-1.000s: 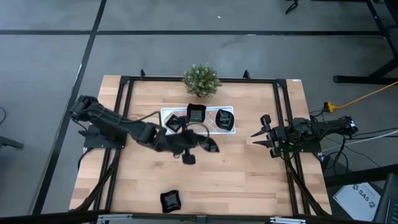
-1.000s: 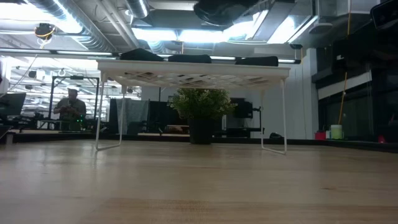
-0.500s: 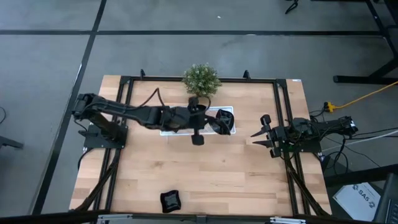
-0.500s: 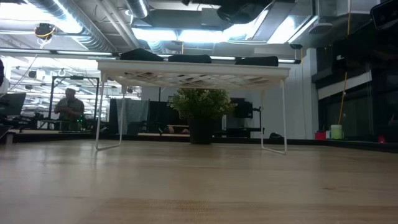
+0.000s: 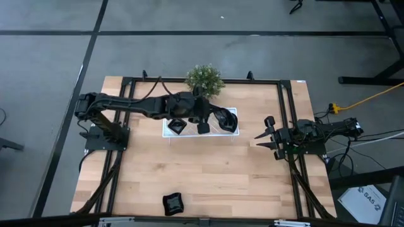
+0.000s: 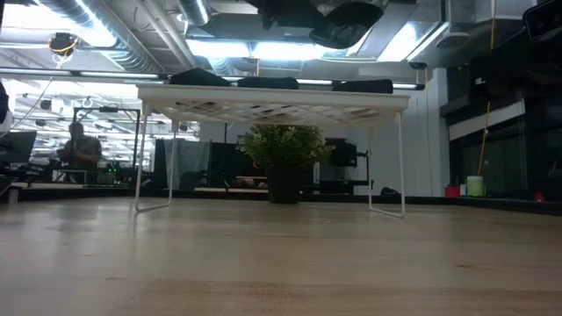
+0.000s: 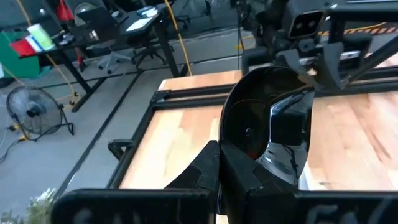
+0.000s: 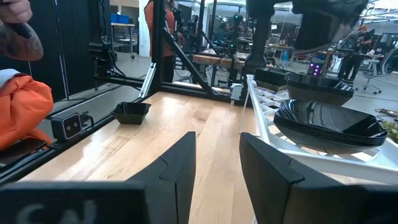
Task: Pick & Place Mini shaped plates
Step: Stack the black leaf-shaped plate on top of the black leaf-shaped plate on the shelf
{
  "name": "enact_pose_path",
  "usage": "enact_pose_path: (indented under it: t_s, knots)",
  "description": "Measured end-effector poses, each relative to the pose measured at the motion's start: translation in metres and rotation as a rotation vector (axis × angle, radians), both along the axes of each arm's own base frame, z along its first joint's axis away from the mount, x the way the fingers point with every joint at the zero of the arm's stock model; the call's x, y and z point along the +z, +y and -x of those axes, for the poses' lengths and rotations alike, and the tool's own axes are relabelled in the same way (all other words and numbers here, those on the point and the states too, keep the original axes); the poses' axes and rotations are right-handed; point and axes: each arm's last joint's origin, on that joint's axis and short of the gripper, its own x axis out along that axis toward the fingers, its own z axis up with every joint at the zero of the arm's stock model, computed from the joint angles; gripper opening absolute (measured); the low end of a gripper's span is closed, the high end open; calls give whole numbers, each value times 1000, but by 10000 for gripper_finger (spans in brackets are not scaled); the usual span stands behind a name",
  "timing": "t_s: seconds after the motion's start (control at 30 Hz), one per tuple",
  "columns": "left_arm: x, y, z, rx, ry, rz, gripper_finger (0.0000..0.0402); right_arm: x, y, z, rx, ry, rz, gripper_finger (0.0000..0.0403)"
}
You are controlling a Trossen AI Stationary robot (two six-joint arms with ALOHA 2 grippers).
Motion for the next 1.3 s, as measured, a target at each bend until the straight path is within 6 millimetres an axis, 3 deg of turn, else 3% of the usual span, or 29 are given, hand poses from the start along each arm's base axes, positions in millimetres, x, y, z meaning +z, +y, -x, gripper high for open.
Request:
enact_pose_path:
  t_s: [0.13, 0.47, 0.67, 0.93, 1.3]
  knots:
    - [2, 5, 0, 18, -1, 12, 2, 0, 0, 0, 0, 0, 0, 124]
    - [10, 10, -33, 48, 152, 28, 2, 0, 0, 0, 0, 0, 0, 124]
    - [16, 11, -41, 61, 222, 101, 2, 0, 0, 0, 0, 0, 0, 124]
    - [0, 29, -46, 24, 270, 271, 3, 0, 0, 0, 0, 0, 0, 124]
    - [-14, 38, -52, 6, 310, 298, 5, 0, 0, 0, 0, 0, 0, 124]
